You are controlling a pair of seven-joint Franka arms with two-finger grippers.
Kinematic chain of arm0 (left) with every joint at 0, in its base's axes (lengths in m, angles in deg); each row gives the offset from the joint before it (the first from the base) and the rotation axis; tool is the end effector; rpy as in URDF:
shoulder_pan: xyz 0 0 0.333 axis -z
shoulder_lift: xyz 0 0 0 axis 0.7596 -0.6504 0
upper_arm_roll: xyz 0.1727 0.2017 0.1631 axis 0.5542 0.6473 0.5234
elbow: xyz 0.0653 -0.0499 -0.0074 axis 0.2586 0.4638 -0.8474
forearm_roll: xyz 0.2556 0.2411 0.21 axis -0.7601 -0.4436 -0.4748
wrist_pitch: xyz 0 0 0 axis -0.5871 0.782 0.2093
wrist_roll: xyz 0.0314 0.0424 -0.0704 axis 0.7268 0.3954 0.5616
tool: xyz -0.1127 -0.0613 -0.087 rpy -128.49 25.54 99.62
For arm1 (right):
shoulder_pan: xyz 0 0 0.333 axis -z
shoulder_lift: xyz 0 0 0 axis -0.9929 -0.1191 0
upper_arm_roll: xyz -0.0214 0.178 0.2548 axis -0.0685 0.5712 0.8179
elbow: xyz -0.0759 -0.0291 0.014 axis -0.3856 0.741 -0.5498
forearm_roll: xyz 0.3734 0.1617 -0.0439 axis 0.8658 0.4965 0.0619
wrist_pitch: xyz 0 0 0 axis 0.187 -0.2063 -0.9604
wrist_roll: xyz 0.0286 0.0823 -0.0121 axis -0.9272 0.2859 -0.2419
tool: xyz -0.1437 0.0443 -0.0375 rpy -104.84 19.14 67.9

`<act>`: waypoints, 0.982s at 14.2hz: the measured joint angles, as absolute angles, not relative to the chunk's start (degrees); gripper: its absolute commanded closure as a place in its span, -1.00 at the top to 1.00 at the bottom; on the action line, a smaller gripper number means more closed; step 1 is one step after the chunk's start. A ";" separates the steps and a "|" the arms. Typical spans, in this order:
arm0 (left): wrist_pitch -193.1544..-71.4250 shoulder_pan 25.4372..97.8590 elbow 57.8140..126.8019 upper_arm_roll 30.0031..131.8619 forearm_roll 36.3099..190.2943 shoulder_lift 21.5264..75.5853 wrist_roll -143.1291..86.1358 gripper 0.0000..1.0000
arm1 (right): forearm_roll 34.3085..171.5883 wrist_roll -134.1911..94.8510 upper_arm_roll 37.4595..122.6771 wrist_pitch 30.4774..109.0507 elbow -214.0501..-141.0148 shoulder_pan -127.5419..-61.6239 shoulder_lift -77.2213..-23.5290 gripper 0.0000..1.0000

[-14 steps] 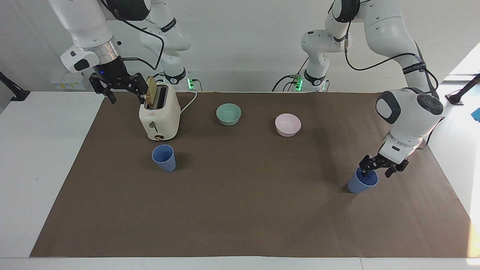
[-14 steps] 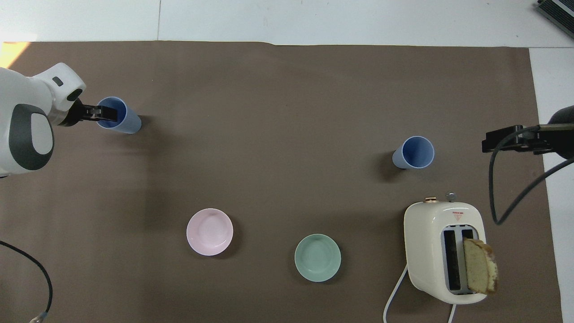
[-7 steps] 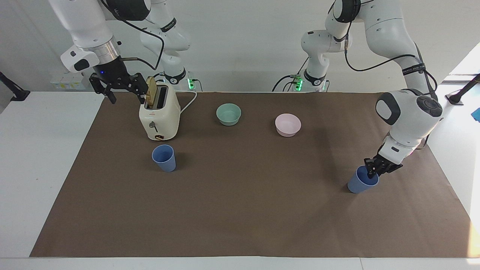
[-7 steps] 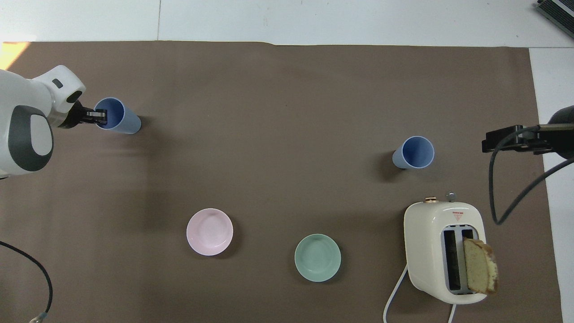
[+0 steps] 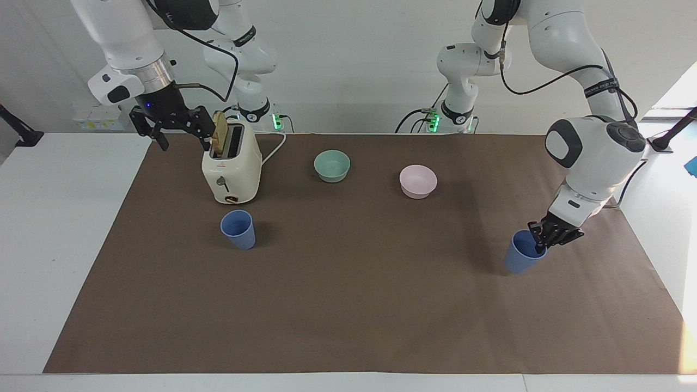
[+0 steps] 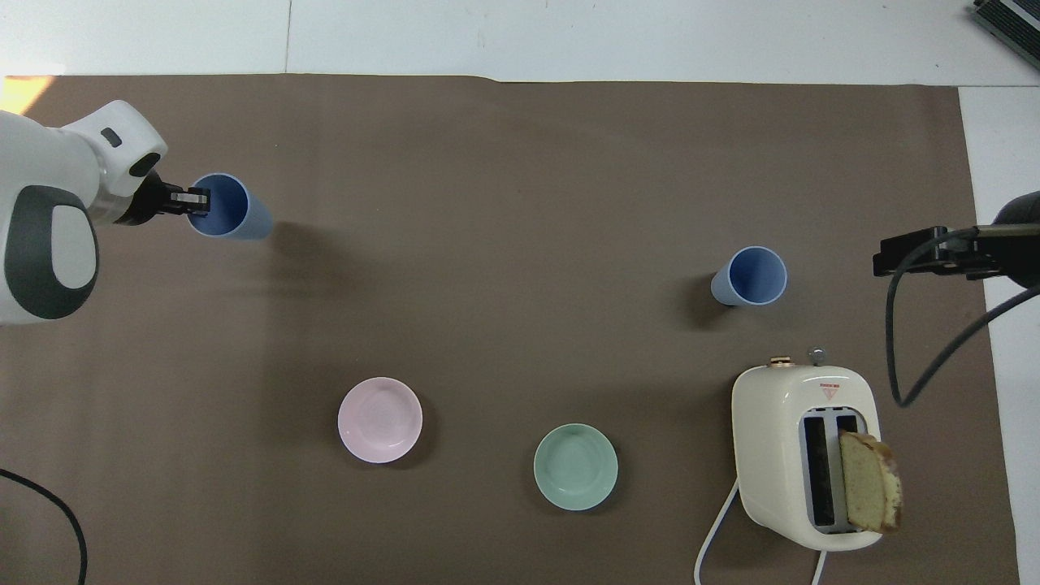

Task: Stack blue cups with both arms
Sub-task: 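Carry the blue cup with the left gripper toward the table center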

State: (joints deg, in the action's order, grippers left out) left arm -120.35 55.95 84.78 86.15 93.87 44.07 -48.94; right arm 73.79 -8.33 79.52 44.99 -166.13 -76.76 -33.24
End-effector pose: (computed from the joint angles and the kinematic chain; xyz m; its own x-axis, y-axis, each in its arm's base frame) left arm 0.6656 -0.0590 0.3762 0.9775 -0.1042 0.1835 -0.1179 -0.9909 0.0655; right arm 0.5674 0.0072 0.5768 0.9979 -0.0533 0.0380 -0.0524 -0.9984 -0.0233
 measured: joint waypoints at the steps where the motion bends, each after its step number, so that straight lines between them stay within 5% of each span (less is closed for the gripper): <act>1: -120.31 58.46 84.83 86.04 93.87 44.21 -45.95 -1.00 | 73.79 -8.33 79.52 44.99 -166.13 -76.76 -33.24 1.00; 10: -124.02 79.86 87.63 85.66 93.87 43.08 -21.66 -1.00 | 73.79 -8.33 79.52 45.02 -166.13 -76.76 -33.23 1.00; 11: -125.68 81.33 88.77 85.65 93.87 42.94 -20.42 -0.84 | 73.79 -8.33 79.52 45.02 -166.13 -76.76 -33.23 1.00; 14: -127.56 82.76 89.93 85.75 93.88 42.89 -19.75 0.31 | 73.79 -8.33 79.52 45.05 -166.13 -76.76 -33.23 1.00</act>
State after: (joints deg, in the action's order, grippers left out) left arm -127.56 82.76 89.93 85.75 93.88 42.89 -19.75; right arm 73.79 -8.33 79.52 45.05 -166.13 -76.76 -33.23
